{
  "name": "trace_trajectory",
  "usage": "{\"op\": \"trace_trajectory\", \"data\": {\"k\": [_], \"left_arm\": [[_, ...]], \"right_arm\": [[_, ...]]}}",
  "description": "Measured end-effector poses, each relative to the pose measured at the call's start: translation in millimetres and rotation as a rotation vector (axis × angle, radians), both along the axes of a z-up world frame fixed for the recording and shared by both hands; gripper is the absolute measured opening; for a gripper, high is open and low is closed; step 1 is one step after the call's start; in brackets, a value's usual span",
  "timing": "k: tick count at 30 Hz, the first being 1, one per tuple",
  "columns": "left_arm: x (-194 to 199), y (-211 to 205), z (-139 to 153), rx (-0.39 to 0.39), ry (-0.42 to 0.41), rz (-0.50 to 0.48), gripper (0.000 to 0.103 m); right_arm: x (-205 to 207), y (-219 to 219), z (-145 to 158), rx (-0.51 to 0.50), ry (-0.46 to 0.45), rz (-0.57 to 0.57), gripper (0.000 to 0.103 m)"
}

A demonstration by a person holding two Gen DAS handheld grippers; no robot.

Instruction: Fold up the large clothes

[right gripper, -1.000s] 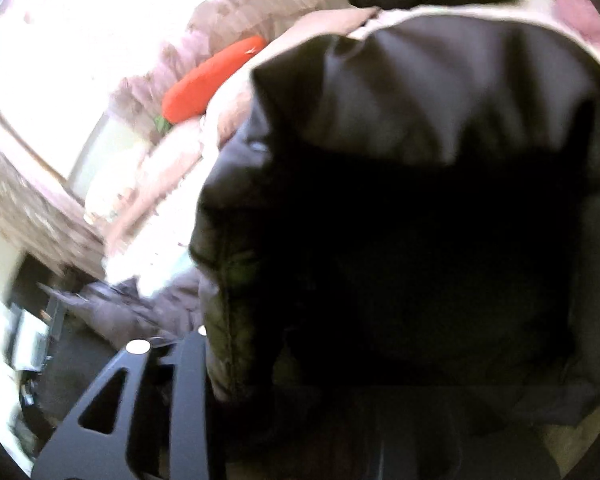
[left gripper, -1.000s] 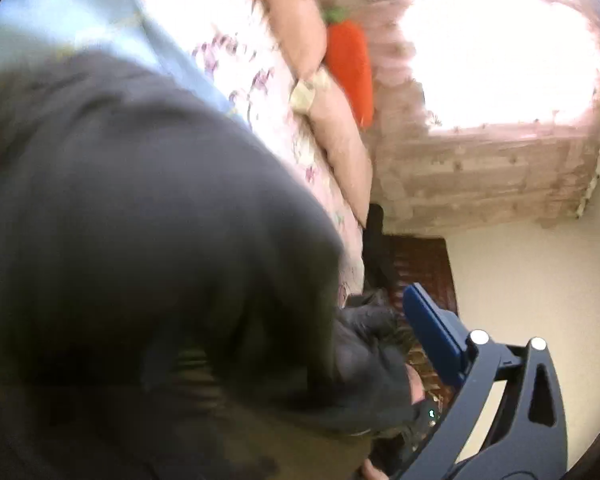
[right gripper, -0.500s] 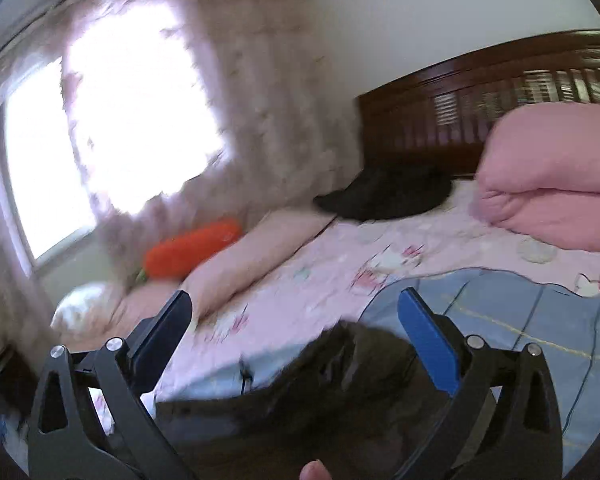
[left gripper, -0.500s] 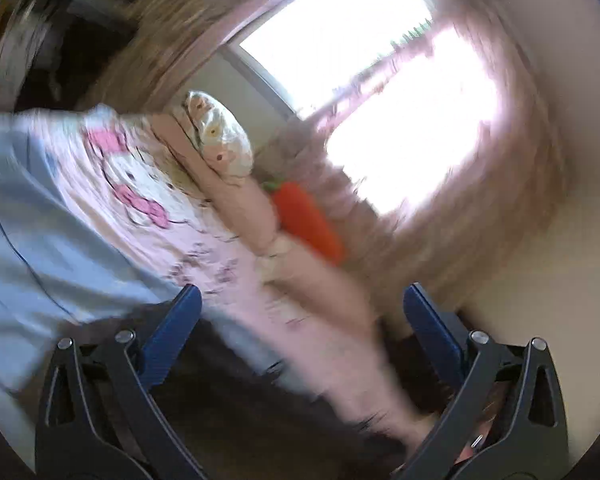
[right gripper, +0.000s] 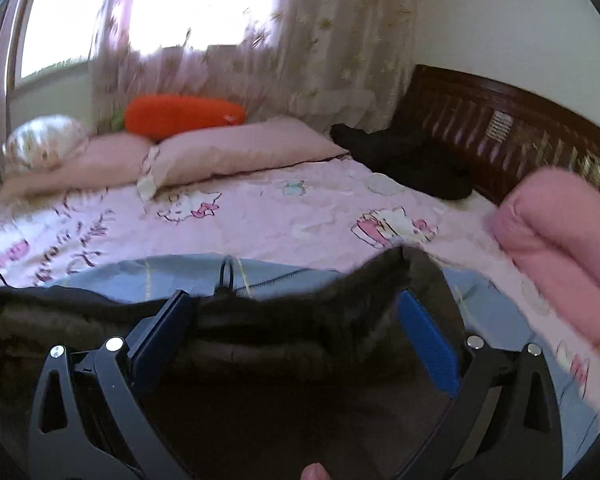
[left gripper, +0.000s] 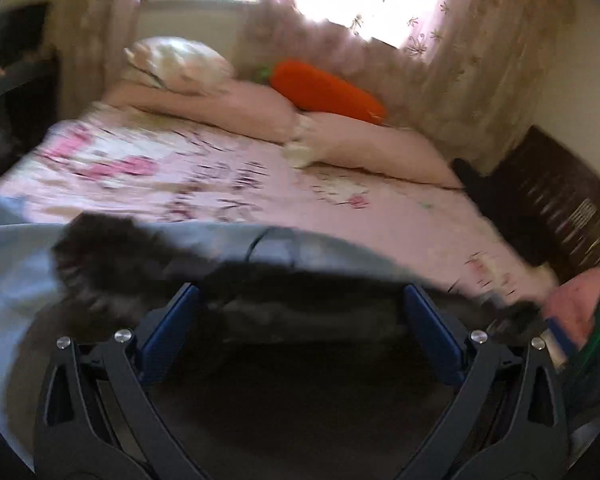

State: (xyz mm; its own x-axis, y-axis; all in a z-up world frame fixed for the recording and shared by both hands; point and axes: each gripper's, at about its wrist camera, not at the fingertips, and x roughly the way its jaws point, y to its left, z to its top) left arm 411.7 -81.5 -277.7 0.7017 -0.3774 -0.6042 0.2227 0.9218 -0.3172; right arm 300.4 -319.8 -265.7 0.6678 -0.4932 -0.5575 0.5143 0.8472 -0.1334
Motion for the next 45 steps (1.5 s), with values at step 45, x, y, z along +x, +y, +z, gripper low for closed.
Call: {"op": "trace_trajectory", "data": {"k": [45], "left_arm": [[-68.5, -17.8, -54.0, 0.241, -0.068, -0.078, 0.101]], "right_arm": [[-37.6, -16.8, -76.6, 0.258, 0.103, 0.199, 0.102]]}}
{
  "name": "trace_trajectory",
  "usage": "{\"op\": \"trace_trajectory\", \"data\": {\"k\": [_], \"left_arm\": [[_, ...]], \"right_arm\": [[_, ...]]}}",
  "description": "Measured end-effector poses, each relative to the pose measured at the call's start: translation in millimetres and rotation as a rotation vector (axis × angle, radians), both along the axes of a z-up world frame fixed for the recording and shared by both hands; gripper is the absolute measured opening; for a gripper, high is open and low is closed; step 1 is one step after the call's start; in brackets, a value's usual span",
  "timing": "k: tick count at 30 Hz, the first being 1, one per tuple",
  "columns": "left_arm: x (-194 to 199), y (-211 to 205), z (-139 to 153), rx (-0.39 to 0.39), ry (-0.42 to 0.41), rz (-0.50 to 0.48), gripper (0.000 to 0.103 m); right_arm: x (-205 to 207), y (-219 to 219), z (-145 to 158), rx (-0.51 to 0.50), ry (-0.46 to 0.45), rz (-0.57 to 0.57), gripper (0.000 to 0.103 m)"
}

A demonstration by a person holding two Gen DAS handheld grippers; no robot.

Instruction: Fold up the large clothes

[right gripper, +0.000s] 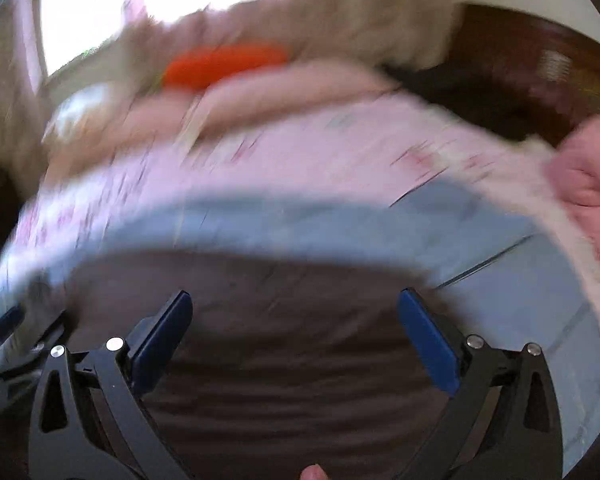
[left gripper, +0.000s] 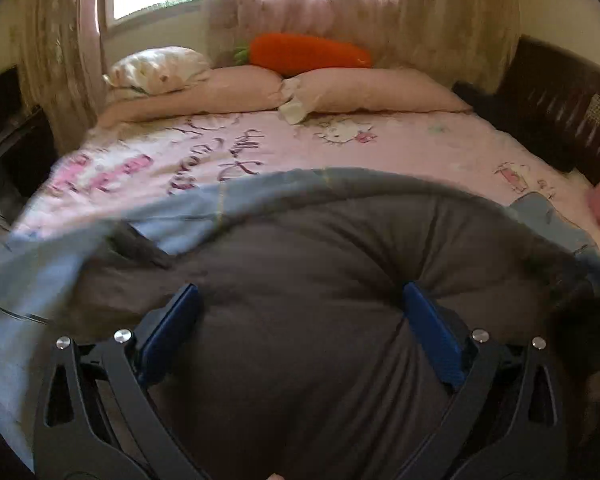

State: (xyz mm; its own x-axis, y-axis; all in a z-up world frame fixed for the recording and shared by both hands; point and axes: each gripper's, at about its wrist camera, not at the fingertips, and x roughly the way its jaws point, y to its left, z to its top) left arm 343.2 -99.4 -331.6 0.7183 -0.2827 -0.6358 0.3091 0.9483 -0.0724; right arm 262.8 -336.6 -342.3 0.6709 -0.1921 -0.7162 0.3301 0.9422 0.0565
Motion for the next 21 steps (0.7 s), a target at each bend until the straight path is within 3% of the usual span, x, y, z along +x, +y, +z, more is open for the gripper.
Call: {"op": "trace_trajectory", "data": {"k": [1, 3, 5, 6, 8, 10, 11, 12, 13, 14, 16, 18, 20, 21], "left_arm": [[5.1, 11.5, -3.5, -0.030, 0.016, -0.001, 0.101], [21.5, 34.3, -9.6, -0.043, 0.073, -0.026, 0.101], [25.8, 57.5, -11.7, 0.105, 0.004, 0.007, 0.101], [27.5, 70.5, -13.6, 0.140, -0.006, 0.046, 0.101], [48.1, 120.3, -32.6, 0.150, 0.138, 0.240, 0.101], [65.9, 176.0, -51.1, -0.034, 0.311, 0.394, 0.101], [68.4, 189.6, -52.5, -0.075, 0.348, 0.451, 0.101], [71.3, 189.7, -49.3, -0.066, 0.377, 0.470, 0.101], [70.6, 183.3, -42.7, -0.030, 0.376, 0.466, 0.101], [64.7, 173.1, -27.3, -0.020, 0.342, 0.444, 0.101], [33.4, 150.9, 13.6, -0.114, 0.220, 0.331, 0.101], [-9.5, 112.5, 48.9, -0.147, 0.107, 0.166, 0.101], [-30.9, 69.5, 47.9, -0.081, 0.091, 0.022, 0.101], [-32.9, 54.1, 35.9, -0.036, 0.116, -0.018, 0.101]], "right_arm": [[-4.7, -7.8, -8.2, 0.030, -0.050, 0.001, 0.102], [-11.4, -39.0, -12.9, 0.032, -0.025, -0.061, 0.102], [-21.0, -65.5, -17.6, -0.137, 0.026, -0.177, 0.102], [-29.1, -85.2, -25.2, -0.156, 0.050, -0.234, 0.102], [-48.9, -131.6, -48.2, 0.021, 0.096, -0.315, 0.102], [-42.3, -143.9, -55.4, 0.068, 0.141, -0.282, 0.102], [-35.8, -142.2, -53.5, 0.056, 0.164, -0.276, 0.102], [-27.3, -138.5, -48.2, 0.020, 0.197, -0.285, 0.102], [-18.3, -128.4, -33.4, -0.059, 0.240, -0.326, 0.102], [-18.4, -113.8, -13.4, -0.099, 0.217, -0.355, 0.102], [-39.6, -80.4, 30.0, -0.028, 0.015, -0.264, 0.102], [-50.5, -34.8, 54.5, -0.016, -0.082, -0.139, 0.102], [-42.5, 10.0, 46.5, -0.062, -0.038, -0.023, 0.102], [-30.1, 28.5, 25.6, -0.075, 0.043, 0.045, 0.102]]}}
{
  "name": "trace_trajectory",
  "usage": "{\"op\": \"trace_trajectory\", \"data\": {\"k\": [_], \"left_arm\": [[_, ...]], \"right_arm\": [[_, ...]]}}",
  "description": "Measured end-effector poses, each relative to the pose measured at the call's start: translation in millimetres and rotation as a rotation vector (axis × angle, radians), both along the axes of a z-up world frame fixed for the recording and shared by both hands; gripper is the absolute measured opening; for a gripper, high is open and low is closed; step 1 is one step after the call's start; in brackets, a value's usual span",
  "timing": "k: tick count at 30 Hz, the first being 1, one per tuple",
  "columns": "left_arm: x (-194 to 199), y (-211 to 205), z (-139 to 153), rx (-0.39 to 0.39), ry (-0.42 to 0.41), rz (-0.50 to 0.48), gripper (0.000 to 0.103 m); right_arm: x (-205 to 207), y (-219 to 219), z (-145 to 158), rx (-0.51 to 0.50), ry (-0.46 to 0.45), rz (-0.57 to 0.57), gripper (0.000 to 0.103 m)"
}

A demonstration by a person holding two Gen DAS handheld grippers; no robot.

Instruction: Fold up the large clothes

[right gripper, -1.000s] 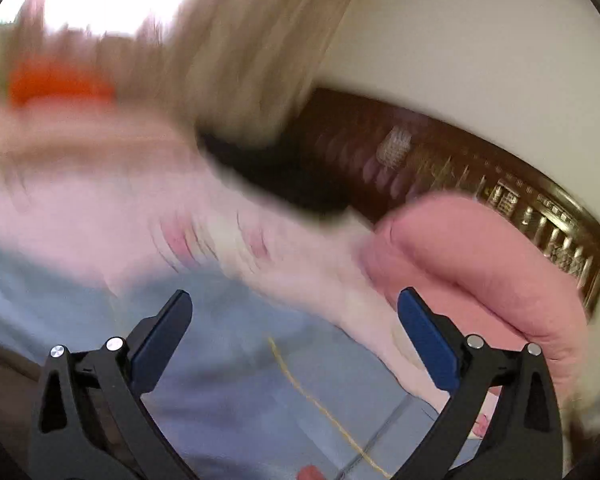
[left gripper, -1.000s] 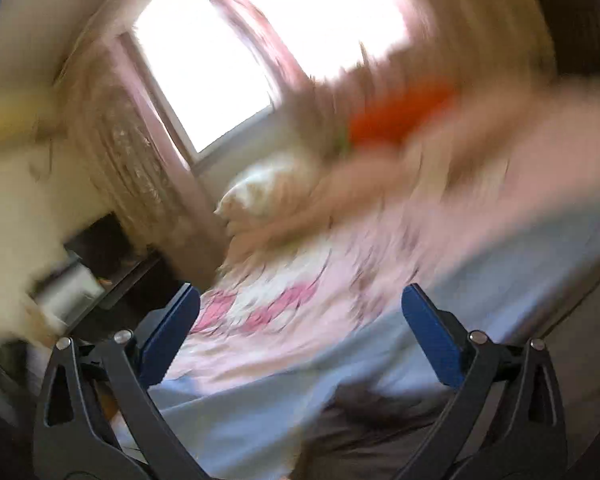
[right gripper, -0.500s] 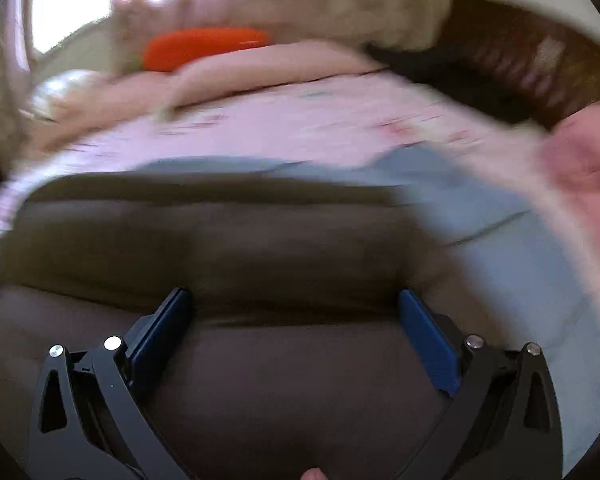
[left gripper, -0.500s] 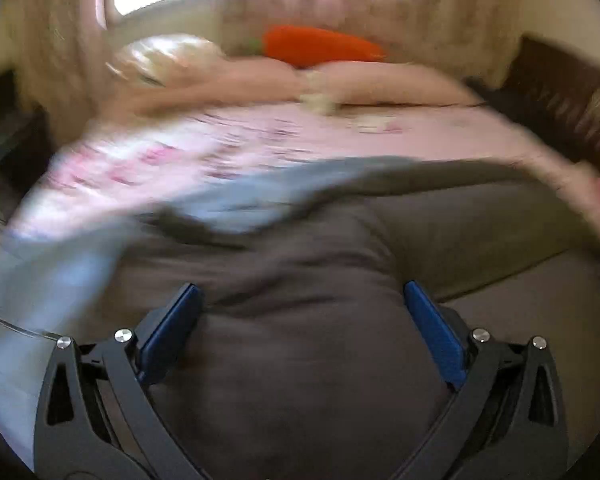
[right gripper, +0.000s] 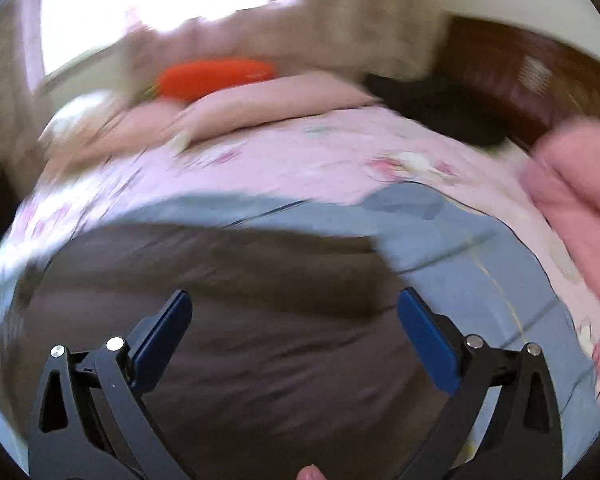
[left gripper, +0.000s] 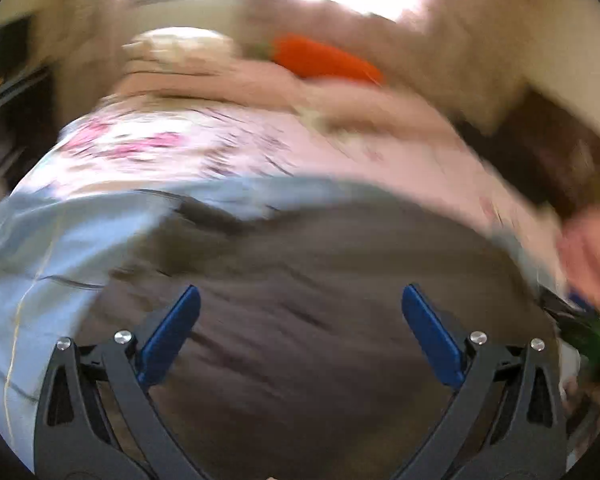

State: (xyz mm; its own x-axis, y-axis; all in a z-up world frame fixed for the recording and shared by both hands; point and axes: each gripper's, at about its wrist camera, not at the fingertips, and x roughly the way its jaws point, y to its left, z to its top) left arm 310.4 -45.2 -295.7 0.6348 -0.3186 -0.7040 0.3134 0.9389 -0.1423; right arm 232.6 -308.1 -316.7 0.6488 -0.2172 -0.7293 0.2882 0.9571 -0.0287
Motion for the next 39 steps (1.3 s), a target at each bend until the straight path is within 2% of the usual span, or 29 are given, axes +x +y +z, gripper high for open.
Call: {"op": "trace_trajectory", "data": {"k": [1, 2, 3, 4, 5, 6, 7, 8, 9, 11, 12, 13, 15, 16, 18, 19, 20, 21, 22, 24, 26, 28, 29, 30, 31, 34, 37, 39], "left_arm": [[4.8, -16.8, -33.1, 0.059, 0.121, -0.029, 0.101], [10.9, -15.0, -49.0, 0.023, 0.200, -0.004, 0.101], [11.7, -2.2, -46.3, -0.082, 0.226, 0.077, 0.101], [11.7, 2.7, -35.7, -0.108, 0.221, 0.122, 0.101], [9.5, 4.7, -24.8, -0.123, 0.196, 0.142, 0.101], [4.9, 4.8, -16.9, -0.128, 0.157, 0.135, 0.101], [4.7, -0.2, -21.9, -0.062, 0.158, 0.118, 0.101], [9.4, -6.1, -33.7, 0.004, 0.216, 0.107, 0.101], [11.1, -6.7, -38.8, 0.009, 0.257, 0.102, 0.101], [-9.3, 1.3, -10.6, -0.017, 0.188, 0.121, 0.101], [-28.0, 0.5, 13.7, 0.004, 0.108, 0.084, 0.101], [-40.6, -1.6, 27.4, 0.036, 0.062, 0.060, 0.101], [-70.5, -10.4, 55.5, 0.167, -0.042, 0.067, 0.101], [-91.3, -12.2, 71.4, 0.268, -0.112, 0.127, 0.101], [-118.0, -6.1, 95.8, 0.476, -0.232, 0.370, 0.101], [-129.8, 0.2, 101.0, 0.507, -0.249, 0.430, 0.101], [-140.2, 8.7, 108.8, 0.496, -0.221, 0.429, 0.101], [-144.8, 13.6, 112.9, 0.454, -0.182, 0.382, 0.101], [-146.7, 24.2, 118.9, 0.366, -0.103, 0.309, 0.101], [-151.8, 43.6, 128.8, 0.250, -0.007, 0.290, 0.101], [-155.6, 54.1, 138.1, 0.186, 0.048, 0.275, 0.101], [-173.1, 61.4, 155.0, 0.152, 0.119, 0.234, 0.101], [-187.8, 59.6, 164.9, 0.161, 0.124, 0.216, 0.101], [-196.9, 55.1, 181.7, 0.199, 0.102, 0.193, 0.101], [-204.9, 52.2, 186.7, 0.226, 0.079, 0.175, 0.101], [-226.5, 40.5, 208.0, 0.263, 0.042, 0.109, 0.101], [-235.9, 30.8, 213.7, 0.274, 0.026, 0.047, 0.101], [-239.2, 28.5, 213.9, 0.282, 0.029, 0.043, 0.101]], "right_arm": [[9.3, 11.2, -23.8, -0.016, 0.080, 0.025, 0.102], [8.9, 8.0, -35.2, 0.033, 0.071, -0.018, 0.102], [8.1, 3.8, -30.5, 0.083, 0.074, -0.058, 0.102], [7.7, -0.1, -20.7, 0.126, 0.082, -0.111, 0.102], [-2.2, 2.2, -5.5, 0.115, 0.010, -0.140, 0.102], [-9.3, 11.5, -1.4, 0.016, -0.066, -0.126, 0.102], [-5.9, 20.4, -11.0, -0.084, -0.031, -0.106, 0.102], [2.2, 22.6, -27.3, -0.090, 0.063, -0.061, 0.102], [-0.7, 15.9, -23.7, -0.019, 0.076, -0.096, 0.102], [-15.4, 5.2, 0.6, 0.087, 0.096, -0.194, 0.102], [-22.1, 6.4, 10.8, 0.071, 0.116, -0.232, 0.102], [-33.8, 11.6, 24.9, 0.027, 0.140, -0.277, 0.102], [-56.9, 22.0, 40.6, 0.010, 0.158, -0.289, 0.102], [-75.6, 29.0, 50.2, 0.016, 0.152, -0.275, 0.102], [-115.6, 33.8, 76.6, 0.031, 0.086, -0.215, 0.102], [-127.1, 35.4, 86.4, 0.042, 0.055, -0.182, 0.102], [-140.7, 34.1, 100.3, 0.068, 0.028, -0.138, 0.102], [-147.7, 32.5, 111.5, 0.084, 0.014, -0.113, 0.102], [-161.4, 32.0, 126.5, 0.064, 0.024, -0.111, 0.102], [-175.7, 30.7, 147.6, -0.043, 0.034, -0.128, 0.102], [-186.4, 25.0, 166.6, -0.131, 0.051, -0.108, 0.102], [-197.2, 19.4, 183.1, -0.134, 0.062, -0.106, 0.102], [-204.8, 17.5, 193.7, -0.110, 0.073, -0.111, 0.102], [-209.4, 17.7, 202.4, -0.085, 0.103, -0.116, 0.102], [-213.0, 20.5, 209.6, -0.072, 0.118, -0.111, 0.102], [-221.1, 34.4, 217.1, -0.087, 0.130, -0.095, 0.102], [-226.7, 47.7, 216.3, -0.065, 0.122, -0.068, 0.102], [-226.9, 55.1, 215.7, -0.072, 0.126, -0.063, 0.102]]}}
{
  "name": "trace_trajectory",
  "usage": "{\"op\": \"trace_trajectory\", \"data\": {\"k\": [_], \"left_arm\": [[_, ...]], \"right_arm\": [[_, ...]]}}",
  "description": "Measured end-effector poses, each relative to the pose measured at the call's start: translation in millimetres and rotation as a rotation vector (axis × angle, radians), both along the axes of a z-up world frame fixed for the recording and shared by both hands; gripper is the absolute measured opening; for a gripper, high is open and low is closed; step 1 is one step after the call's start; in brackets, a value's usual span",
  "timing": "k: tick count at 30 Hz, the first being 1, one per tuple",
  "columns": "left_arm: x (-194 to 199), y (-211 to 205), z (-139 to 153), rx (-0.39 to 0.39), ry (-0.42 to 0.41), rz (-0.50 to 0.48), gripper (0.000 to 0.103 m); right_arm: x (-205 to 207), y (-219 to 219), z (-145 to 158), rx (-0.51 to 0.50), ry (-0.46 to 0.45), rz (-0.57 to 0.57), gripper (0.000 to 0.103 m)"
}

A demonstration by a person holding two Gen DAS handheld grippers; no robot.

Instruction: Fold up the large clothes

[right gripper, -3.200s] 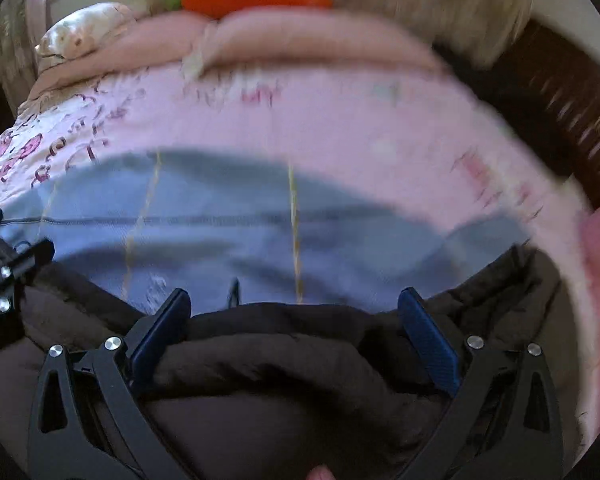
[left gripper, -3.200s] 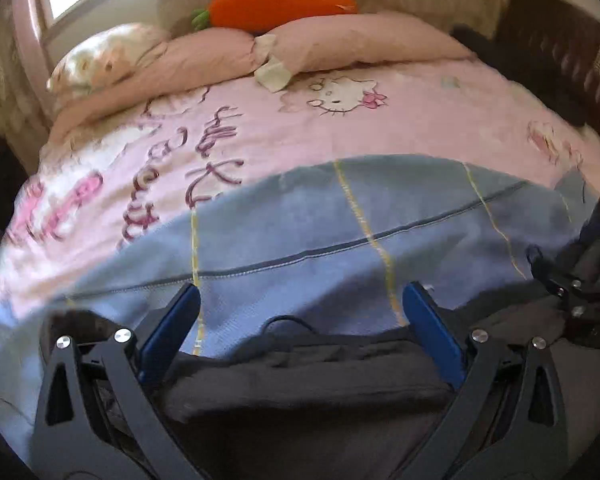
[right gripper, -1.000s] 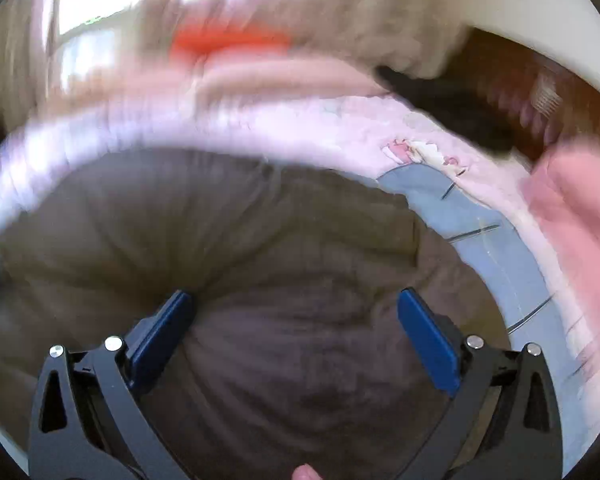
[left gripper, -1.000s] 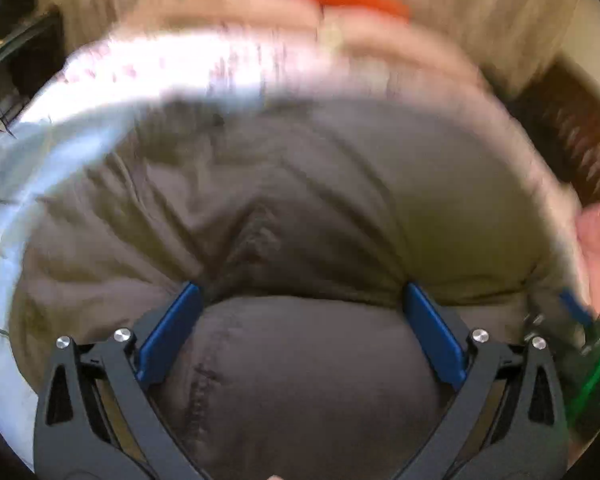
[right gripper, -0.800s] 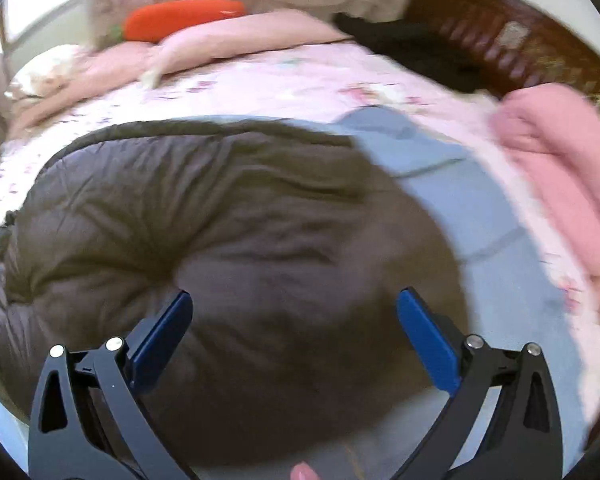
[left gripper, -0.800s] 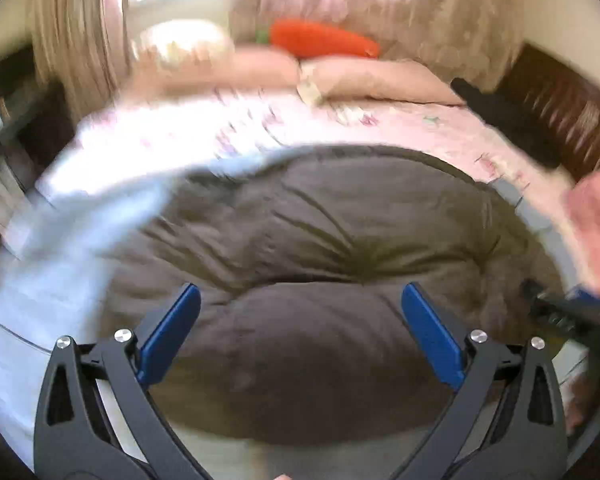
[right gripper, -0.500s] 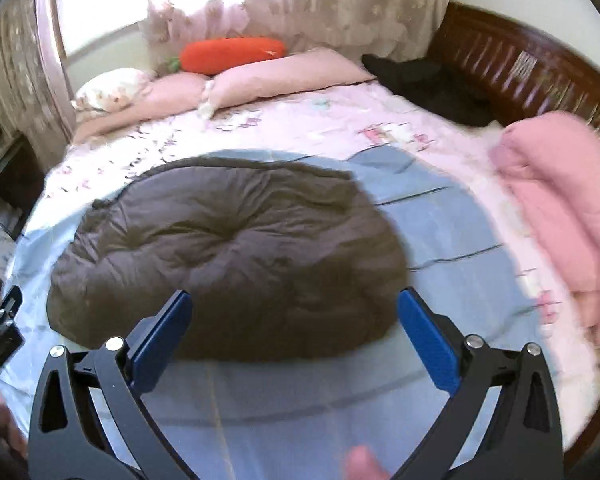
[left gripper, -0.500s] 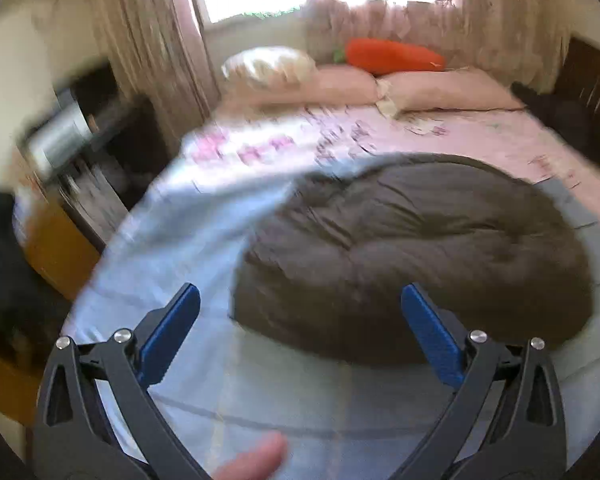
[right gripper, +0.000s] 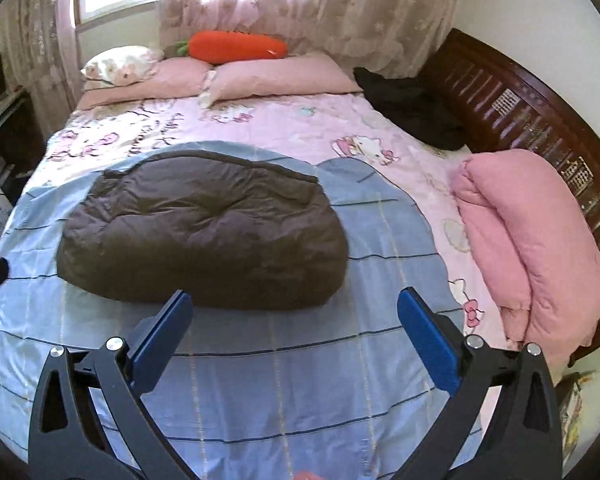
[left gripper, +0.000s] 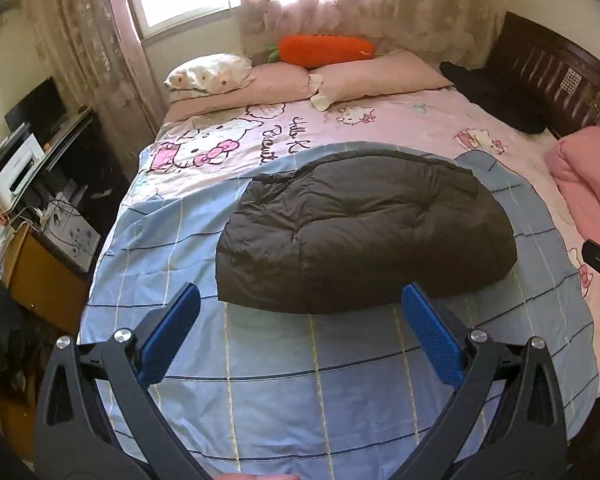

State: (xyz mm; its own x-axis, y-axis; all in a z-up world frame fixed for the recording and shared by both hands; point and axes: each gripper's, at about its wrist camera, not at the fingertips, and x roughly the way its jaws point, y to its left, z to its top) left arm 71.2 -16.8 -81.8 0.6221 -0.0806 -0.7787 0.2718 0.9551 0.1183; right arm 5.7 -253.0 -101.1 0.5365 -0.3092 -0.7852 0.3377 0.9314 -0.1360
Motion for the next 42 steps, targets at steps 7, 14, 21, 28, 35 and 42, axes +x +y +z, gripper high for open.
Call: {"op": "trace_trajectory", "data": {"k": [7, 14, 21, 28, 35, 42], "left_arm": [[4.9, 14.2, -4.7, -0.064, 0.030, 0.049, 0.101], [3.8, 15.8, -10.4, -0.048, 0.039, 0.053, 0.101], [6.5, 17.7, -2.0, -0.091, 0.034, 0.058, 0.101], [6.3, 21.8, -8.1, -0.089, 0.054, 0.065, 0.101], [4.1, 22.6, -8.9, -0.086, 0.049, 0.064, 0.101], [1.8, 21.5, -4.6, -0.074, 0.033, 0.065, 0.101]], "right_arm": [[-3.0, 11.7, 8.0, 0.010, -0.009, -0.003, 0.102], [-3.8, 13.2, 4.8, 0.022, -0.003, -0.008, 0.102], [-3.9, 14.6, 3.5, 0.030, 0.000, -0.013, 0.102], [-3.7, 15.5, 2.8, 0.022, -0.003, -0.018, 0.102], [-6.2, 11.2, 5.8, 0.018, -0.010, -0.037, 0.102], [-13.6, 7.4, 9.5, 0.000, -0.014, -0.048, 0.102]]}}
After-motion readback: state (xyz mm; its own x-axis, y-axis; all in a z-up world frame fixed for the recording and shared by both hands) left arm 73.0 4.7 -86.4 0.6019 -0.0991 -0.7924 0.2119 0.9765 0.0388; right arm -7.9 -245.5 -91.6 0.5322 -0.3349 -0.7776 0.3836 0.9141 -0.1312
